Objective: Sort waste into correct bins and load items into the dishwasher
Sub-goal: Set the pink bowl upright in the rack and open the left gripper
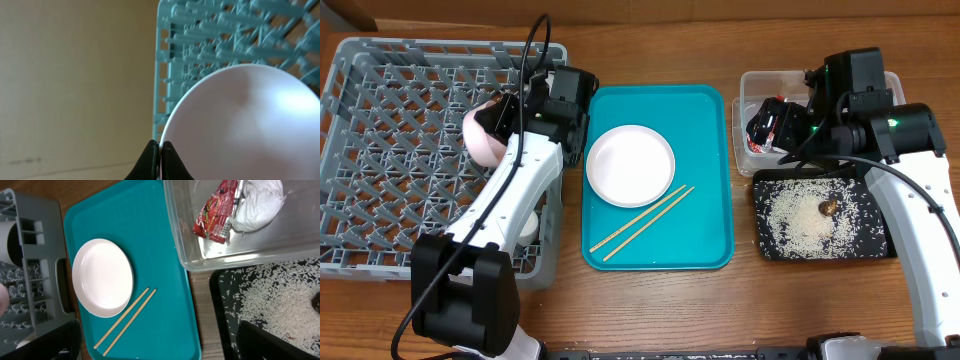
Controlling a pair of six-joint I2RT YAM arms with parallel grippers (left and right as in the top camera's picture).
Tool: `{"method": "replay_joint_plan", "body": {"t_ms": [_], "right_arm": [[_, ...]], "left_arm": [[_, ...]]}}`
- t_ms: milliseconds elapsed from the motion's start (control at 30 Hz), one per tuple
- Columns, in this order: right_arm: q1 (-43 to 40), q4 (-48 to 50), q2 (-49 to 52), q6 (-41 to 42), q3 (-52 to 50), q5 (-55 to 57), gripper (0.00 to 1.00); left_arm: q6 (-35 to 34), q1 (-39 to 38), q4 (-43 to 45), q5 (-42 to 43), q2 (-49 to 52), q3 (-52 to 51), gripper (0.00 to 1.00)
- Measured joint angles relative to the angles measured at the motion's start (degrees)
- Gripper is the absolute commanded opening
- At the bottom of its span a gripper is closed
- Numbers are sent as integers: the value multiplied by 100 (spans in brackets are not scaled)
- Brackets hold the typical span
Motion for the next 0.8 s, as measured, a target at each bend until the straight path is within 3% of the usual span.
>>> {"method": "replay_joint_plan", "body": {"t_ms": [200, 400, 567, 800], "right_arm": [[0, -2, 0, 2, 0, 2, 100], [0, -2, 0, 0, 0, 4, 100], [0, -2, 0, 0, 0, 9, 100], [0, -4, 0, 2, 0, 9, 100]], "left_arm": [[-332, 0, -431, -61, 0, 0, 4], [-332, 0, -120, 339, 2, 0, 4], [723, 28, 802, 479, 7, -4, 4], [1847, 39, 1095, 435, 11, -4, 4]]}}
